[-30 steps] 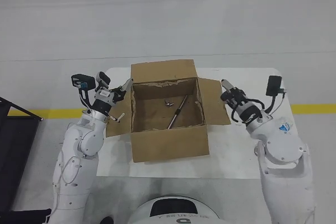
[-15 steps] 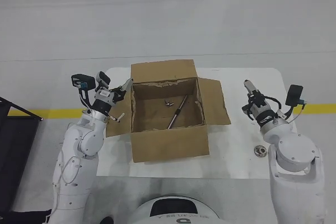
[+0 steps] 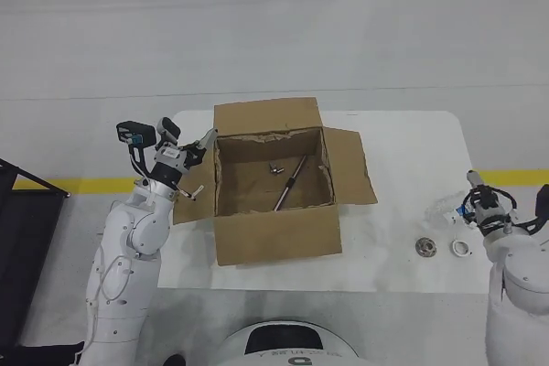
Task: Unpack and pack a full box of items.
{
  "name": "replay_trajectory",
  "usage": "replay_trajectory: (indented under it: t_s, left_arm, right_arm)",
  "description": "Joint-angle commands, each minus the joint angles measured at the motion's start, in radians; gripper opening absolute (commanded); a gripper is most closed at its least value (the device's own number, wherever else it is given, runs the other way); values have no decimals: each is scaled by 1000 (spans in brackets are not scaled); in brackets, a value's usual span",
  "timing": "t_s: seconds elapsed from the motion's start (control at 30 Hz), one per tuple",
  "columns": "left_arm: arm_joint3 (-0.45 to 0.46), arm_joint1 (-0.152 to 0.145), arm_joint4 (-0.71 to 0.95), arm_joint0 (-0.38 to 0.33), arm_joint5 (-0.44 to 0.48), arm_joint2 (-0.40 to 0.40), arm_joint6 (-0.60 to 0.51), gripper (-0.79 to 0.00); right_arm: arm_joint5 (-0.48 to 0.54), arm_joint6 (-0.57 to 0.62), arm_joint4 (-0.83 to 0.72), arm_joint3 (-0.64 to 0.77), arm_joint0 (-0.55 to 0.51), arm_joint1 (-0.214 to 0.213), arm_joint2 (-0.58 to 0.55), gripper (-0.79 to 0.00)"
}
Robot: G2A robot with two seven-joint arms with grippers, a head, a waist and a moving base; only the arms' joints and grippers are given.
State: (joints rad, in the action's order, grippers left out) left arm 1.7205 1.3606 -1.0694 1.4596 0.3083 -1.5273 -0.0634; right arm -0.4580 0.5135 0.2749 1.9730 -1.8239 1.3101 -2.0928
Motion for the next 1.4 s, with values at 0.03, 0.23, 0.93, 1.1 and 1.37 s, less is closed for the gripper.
replay_trajectory:
  t_s: [0.03, 0.23, 0.93, 1.1, 1.37]
  left_arm:
    - [0, 0, 0, 0, 0, 0, 0, 0]
    - [0, 0, 0, 0, 0, 0, 0, 0]
    - [0, 0, 0, 0, 0, 0, 0, 0]
    - [0, 0, 0, 0, 0, 0, 0, 0]
    - [0, 0, 0, 0, 0, 0, 0, 0]
  right_arm:
    - [20, 28, 72, -76, -19, -11, -56, 0]
    - [0, 20, 294, -238, 3, -32, -35, 0]
    - [211, 99, 404, -279, -101, -43, -1, -428]
    - [221, 92, 412, -267, -113, -42, 14, -449]
    - [237, 99, 445, -252, -127, -42, 37, -486]
